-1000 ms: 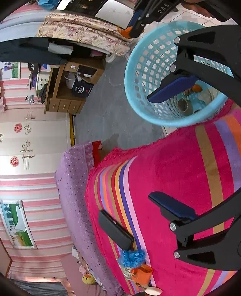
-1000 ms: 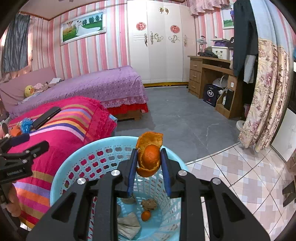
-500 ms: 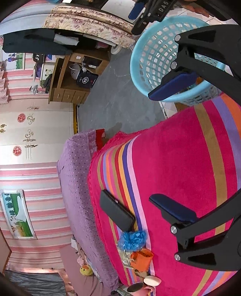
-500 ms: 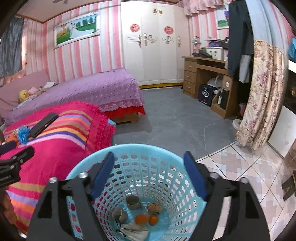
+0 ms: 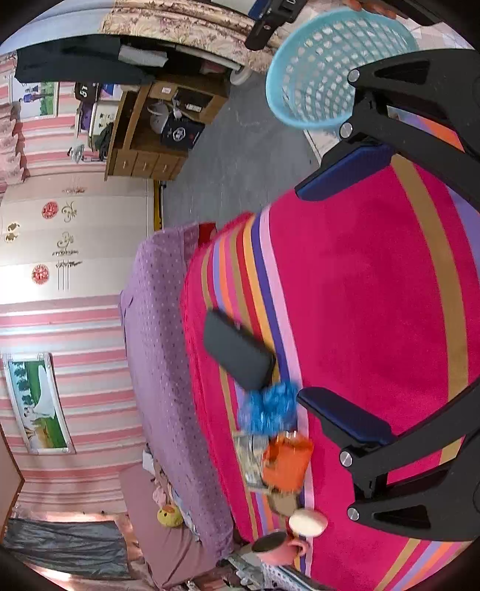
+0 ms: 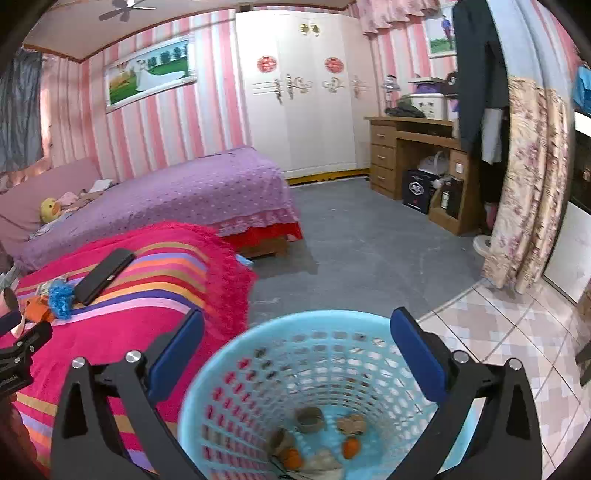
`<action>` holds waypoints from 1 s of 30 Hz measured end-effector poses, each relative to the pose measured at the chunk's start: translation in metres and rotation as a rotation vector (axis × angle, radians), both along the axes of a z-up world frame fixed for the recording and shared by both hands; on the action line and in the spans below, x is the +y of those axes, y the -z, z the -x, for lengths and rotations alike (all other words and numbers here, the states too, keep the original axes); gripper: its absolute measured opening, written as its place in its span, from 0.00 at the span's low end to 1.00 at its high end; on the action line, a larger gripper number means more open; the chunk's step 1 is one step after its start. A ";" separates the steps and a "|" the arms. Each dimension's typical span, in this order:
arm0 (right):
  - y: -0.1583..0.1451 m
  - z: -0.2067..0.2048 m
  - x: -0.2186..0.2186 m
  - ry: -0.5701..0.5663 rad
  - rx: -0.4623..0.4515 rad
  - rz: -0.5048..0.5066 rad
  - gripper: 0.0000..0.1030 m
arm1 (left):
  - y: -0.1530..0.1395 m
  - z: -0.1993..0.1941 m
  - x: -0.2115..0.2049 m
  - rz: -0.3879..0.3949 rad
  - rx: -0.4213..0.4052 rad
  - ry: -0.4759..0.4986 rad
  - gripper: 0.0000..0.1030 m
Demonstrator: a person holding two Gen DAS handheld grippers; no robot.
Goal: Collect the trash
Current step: 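Move both open tools back over the bed toward the soap and blue bag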
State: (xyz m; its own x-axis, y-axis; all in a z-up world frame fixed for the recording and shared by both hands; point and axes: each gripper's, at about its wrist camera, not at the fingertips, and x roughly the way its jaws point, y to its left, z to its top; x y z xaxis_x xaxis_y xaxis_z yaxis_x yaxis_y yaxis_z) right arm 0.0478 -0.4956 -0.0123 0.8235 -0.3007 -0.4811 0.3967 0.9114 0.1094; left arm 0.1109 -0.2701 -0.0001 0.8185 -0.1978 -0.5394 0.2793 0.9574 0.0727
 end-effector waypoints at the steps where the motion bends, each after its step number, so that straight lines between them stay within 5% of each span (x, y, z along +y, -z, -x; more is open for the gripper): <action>1: -0.001 -0.005 0.007 -0.015 -0.003 -0.001 0.96 | -0.001 -0.003 0.008 -0.006 -0.002 -0.006 0.94; 8: -0.003 -0.039 0.055 -0.094 0.002 0.011 0.96 | -0.004 -0.021 0.071 -0.052 -0.022 -0.075 0.94; 30: 0.012 -0.115 0.216 -0.277 0.082 0.111 0.96 | 0.035 -0.101 0.263 0.006 0.154 -0.315 0.95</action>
State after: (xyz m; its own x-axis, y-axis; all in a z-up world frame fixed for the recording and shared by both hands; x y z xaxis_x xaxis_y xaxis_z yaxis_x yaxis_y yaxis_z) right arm 0.1632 -0.2796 -0.0244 0.8411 -0.1241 -0.5265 0.1345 0.9907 -0.0187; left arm 0.2123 -0.0071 -0.0353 0.7491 0.0484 -0.6607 -0.0231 0.9986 0.0470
